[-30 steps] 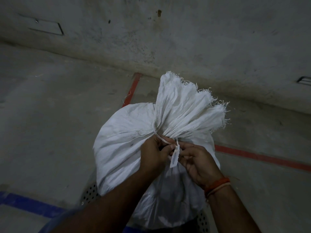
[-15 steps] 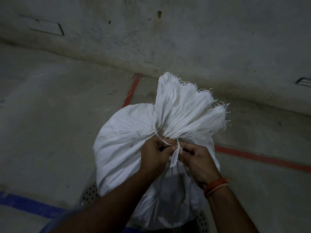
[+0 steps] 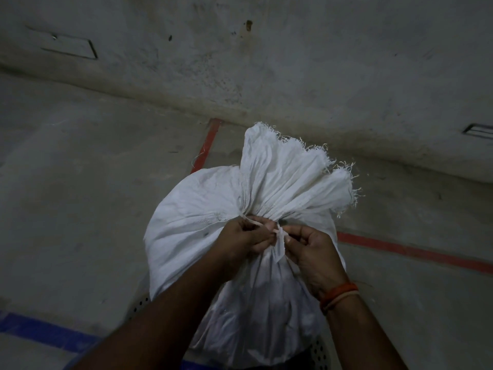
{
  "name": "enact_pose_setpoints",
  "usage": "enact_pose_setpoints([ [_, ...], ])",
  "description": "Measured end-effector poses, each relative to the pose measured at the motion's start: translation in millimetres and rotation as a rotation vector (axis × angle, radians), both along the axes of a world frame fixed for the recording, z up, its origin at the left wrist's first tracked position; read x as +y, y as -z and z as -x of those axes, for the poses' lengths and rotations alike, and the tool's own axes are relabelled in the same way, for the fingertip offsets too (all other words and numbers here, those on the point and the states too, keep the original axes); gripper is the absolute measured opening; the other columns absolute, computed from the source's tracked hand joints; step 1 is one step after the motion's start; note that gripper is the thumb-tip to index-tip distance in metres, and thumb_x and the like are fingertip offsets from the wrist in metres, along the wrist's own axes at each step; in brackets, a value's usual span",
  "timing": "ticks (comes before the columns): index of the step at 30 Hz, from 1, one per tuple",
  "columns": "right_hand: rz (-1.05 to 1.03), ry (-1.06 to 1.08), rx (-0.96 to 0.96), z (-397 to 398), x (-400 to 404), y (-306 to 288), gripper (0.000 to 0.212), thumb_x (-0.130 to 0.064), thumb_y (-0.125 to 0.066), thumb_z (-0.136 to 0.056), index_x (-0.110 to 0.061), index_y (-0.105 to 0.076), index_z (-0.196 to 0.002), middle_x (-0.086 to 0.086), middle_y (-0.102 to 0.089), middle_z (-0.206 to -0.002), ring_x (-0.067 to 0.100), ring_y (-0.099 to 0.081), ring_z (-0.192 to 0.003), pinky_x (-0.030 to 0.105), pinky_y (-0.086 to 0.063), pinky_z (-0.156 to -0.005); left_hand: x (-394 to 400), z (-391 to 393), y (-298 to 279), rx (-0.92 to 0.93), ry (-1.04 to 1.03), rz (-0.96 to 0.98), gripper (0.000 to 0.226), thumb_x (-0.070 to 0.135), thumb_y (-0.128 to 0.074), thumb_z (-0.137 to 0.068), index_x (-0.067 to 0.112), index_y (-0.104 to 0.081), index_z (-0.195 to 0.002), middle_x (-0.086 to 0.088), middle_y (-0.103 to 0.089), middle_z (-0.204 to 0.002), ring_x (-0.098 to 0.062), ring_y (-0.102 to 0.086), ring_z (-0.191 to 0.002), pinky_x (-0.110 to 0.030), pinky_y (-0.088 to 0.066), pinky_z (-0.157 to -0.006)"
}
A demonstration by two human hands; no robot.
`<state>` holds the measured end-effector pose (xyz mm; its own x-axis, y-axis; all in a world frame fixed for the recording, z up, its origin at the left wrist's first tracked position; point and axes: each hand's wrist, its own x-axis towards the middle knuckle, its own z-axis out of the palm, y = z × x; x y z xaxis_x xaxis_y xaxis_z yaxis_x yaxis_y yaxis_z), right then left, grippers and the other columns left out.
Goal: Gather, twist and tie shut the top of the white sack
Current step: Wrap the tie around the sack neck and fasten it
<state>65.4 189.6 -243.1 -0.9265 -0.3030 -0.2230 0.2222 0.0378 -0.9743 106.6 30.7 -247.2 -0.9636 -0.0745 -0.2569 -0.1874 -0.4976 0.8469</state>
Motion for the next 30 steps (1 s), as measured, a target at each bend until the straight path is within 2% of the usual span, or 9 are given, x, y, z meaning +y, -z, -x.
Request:
enact_pose_setpoints([
  [3,0.089,0.002,-0.062,1.1,0.0,-4.4,0.024,0.008,-0.058,-0.092,-0.008,-0.076,-0.092,0.016,-0.078,-0.094,0.026,-0.075,-0.091,0.027,-0.06,-0.077,-6.7,0.8,-0.3,-0.043,-0.08,-0.056,0.007,-0.003,-0.057,-0.097,-0.005,-0.064,-0.095,-0.025,-0.066,-0.085,-0.022,-0.059,-0.062,-0.018,-0.047,-0.047],
  [6,0.107,-0.01,-0.067,0.0,-0.3,-5.2,0.022,0.008,-0.058,-0.092,-0.006,-0.075,-0.093,0.02,-0.077,-0.095,0.03,-0.074,-0.094,0.033,-0.059,-0.082,-8.6,0.0,6.0,-0.037,-0.122,0.066,0.01,0.001,-0.062,-0.095,-0.002,-0.071,-0.092,-0.026,-0.073,-0.09,-0.027,-0.067,-0.07,-0.022,-0.05,-0.052],
  [11,0.115,0.019,-0.076,0.0,1.7,-2.6,0.017,0.007,-0.061,-0.09,-0.003,-0.074,-0.096,0.019,-0.077,-0.096,0.031,-0.074,-0.094,0.03,-0.06,-0.078,2.2,0.5,8.9,-0.043,-0.152,0.087,0.021,-0.001,-0.061,-0.095,-0.018,-0.062,-0.106,-0.033,-0.073,-0.101,-0.028,-0.073,-0.076,-0.031,-0.055,-0.065],
  [13,0.11,0.017,-0.075,0.2,1.9,-0.4,0.016,0.007,-0.061,-0.091,0.0,-0.073,-0.099,0.021,-0.077,-0.098,0.035,-0.073,-0.098,0.038,-0.057,-0.087,4.0,0.8,10.7,-0.039,-0.155,0.094,0.022,0.0,-0.061,-0.096,-0.018,-0.062,-0.108,-0.036,-0.07,-0.105,-0.034,-0.071,-0.085,-0.035,-0.055,-0.072],
  [17,0.065,0.007,-0.06,2.2,2.2,2.6,0.018,0.005,-0.062,-0.091,0.0,-0.073,-0.104,0.02,-0.076,-0.102,0.036,-0.072,-0.102,0.05,-0.052,-0.099,5.5,1.0,8.2,-0.041,-0.161,0.139,0.016,-0.002,-0.061,-0.095,-0.016,-0.065,-0.103,-0.031,-0.073,-0.098,-0.03,-0.071,-0.082,-0.033,-0.058,-0.071],
  [21,-0.011,0.005,0.008,-0.6,1.9,-2.5,0.019,0.001,-0.066,-0.089,-0.004,-0.075,-0.105,0.013,-0.078,-0.101,0.029,-0.073,-0.101,0.047,-0.055,-0.097,6.8,-0.9,3.7,-0.015,-0.137,0.164,0.015,-0.006,-0.063,-0.093,0.001,-0.075,-0.087,-0.014,-0.076,-0.082,-0.019,-0.072,-0.073,-0.026,-0.06,-0.067],
  [24,-0.081,0.001,0.053,-0.4,2.1,-2.0,0.02,-0.002,-0.069,-0.088,-0.007,-0.075,-0.106,0.009,-0.078,-0.103,0.024,-0.073,-0.102,0.046,-0.054,-0.099,8.0,-1.6,1.3,-0.002,-0.12,0.256,0.019,-0.004,-0.065,-0.092,0.009,-0.076,-0.083,0.002,-0.075,-0.069,-0.003,-0.067,-0.058,-0.015,-0.05,-0.055],
  [26,-0.096,-0.011,0.057,-0.3,2.8,-2.4,0.021,-0.004,-0.07,-0.088,-0.008,-0.076,-0.107,0.008,-0.078,-0.104,0.023,-0.072,-0.104,0.047,-0.054,-0.1,8.1,-1.3,-0.5,-0.018,-0.131,0.271,0.018,-0.003,-0.066,-0.092,0.009,-0.075,-0.082,0.003,-0.074,-0.066,-0.001,-0.065,-0.055,-0.013,-0.048,-0.052],
  [30,-0.057,-0.045,0.046,-2.0,2.8,-8.6,0.021,0.0,-0.065,-0.09,-0.008,-0.076,-0.107,0.006,-0.078,-0.103,0.021,-0.073,-0.103,0.038,-0.055,-0.095,5.0,-2.1,-0.9,-0.07,-0.158,0.249,0.013,0.003,-0.07,-0.091,0.01,-0.078,-0.084,-0.005,-0.077,-0.077,-0.011,-0.071,-0.067,-0.021,-0.053,-0.058],
])
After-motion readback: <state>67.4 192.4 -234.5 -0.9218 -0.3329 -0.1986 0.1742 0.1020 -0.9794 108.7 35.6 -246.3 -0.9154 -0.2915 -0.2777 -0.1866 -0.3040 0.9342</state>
